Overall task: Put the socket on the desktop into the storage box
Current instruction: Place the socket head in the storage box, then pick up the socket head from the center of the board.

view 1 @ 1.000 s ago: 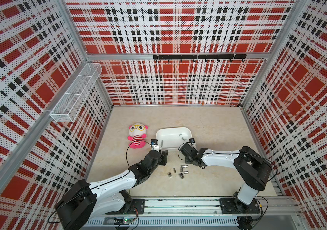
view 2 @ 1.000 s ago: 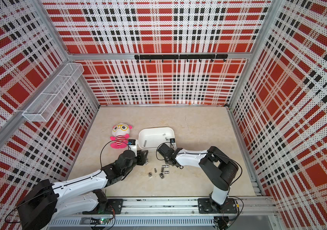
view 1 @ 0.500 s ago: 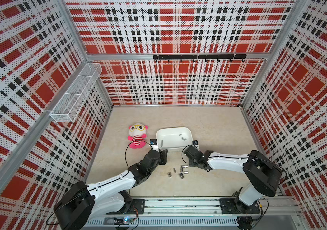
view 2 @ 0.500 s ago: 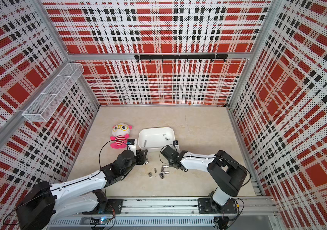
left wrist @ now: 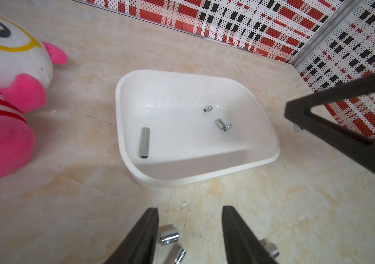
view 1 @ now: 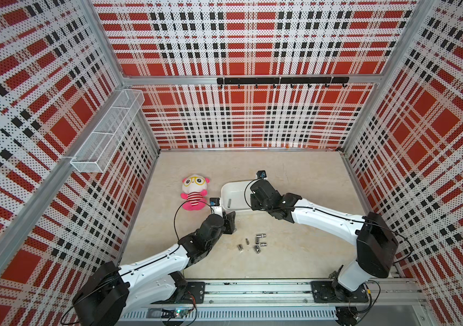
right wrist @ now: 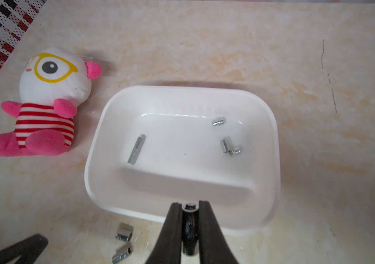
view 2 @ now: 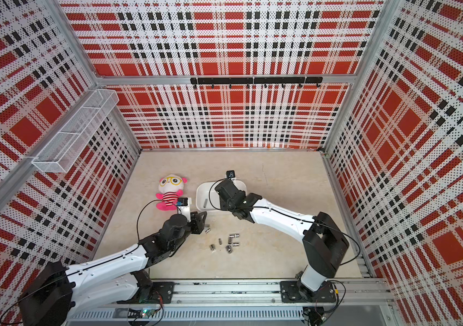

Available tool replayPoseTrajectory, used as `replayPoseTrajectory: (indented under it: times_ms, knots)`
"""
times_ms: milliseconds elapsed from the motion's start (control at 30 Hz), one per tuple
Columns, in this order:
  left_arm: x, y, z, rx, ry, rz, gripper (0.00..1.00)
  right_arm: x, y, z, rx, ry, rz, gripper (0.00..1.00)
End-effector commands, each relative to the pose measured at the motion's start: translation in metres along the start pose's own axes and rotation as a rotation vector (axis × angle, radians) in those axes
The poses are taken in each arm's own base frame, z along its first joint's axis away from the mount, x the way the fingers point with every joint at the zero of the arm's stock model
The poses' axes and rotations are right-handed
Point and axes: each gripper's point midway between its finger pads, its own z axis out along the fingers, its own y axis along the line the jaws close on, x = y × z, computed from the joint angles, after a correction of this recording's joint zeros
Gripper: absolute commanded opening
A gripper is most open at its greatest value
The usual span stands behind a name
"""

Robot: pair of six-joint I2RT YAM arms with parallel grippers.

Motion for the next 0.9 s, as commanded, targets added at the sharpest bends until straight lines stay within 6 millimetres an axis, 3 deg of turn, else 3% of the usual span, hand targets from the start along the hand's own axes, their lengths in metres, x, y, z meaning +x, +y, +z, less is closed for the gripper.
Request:
replayPoseTrajectory:
  times_ms: [0, 233, 467, 667, 867]
  knots:
    - [0.002, -0.003, 0.0, 0.017, 0.002, 0.005, 0.51, 0.008, -0.005, 0.028, 0.035, 0.069, -0.046, 0.1]
    - [0.006, -0.005, 0.003, 0.017, 0.02, 0.012, 0.51, 0.017, -0.016, 0.071, 0.062, 0.149, -0.024, 0.15]
    - [0.012, -0.006, 0.009, 0.005, 0.055, 0.018, 0.51, 0.029, -0.027, 0.088, 0.085, 0.193, -0.019, 0.22]
    - [0.015, -0.003, 0.011, -0.026, 0.073, 0.052, 0.51, 0.023, -0.033, 0.075, 0.089, 0.175, -0.012, 0.37]
    - [0.017, -0.002, 0.011, -0.078, 0.071, 0.101, 0.51, 0.013, -0.046, 0.029, 0.058, 0.103, -0.073, 0.39]
